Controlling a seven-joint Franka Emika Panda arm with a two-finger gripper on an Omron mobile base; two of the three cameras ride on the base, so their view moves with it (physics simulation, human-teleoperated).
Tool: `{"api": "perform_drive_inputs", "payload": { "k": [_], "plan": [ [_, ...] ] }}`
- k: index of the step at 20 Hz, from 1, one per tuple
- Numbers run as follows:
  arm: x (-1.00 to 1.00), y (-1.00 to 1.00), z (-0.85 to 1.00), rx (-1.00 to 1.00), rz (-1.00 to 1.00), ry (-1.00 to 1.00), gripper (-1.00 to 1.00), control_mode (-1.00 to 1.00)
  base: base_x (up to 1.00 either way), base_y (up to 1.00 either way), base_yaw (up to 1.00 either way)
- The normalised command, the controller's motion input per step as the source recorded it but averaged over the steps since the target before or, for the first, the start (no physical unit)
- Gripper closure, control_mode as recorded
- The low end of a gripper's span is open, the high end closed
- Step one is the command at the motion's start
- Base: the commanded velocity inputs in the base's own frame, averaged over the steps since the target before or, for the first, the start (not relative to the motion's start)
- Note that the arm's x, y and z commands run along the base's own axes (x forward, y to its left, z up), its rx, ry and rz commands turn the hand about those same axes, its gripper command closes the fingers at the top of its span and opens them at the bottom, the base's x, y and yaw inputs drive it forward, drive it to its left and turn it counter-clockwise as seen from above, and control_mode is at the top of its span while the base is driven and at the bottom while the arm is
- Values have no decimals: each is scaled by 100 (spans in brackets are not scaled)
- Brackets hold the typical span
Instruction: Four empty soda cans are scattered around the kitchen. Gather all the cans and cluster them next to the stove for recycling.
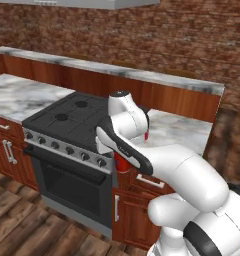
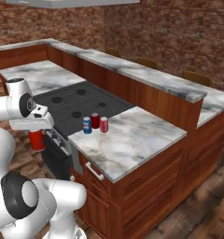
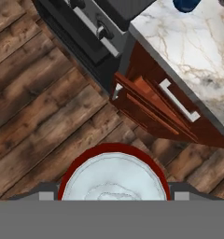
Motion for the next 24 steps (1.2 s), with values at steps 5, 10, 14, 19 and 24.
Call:
{"api": "perform_drive_inputs", "payload": {
  "k": [5,10,14,19,24],
  "plan": [
    [0,0,0,0,0,0,100,100,19,61,-21],
    [0,0,0,0,0,0,100,100,13,59,-20],
    [1,22,-4,0,-9,-5,100,-100,1,11,-4],
    [23,-3,0,1,-3,-2,100,-100,0,0,0],
    [48,-38,0,1,-5,-4,100,-100,0,0,0]
  ]
}}
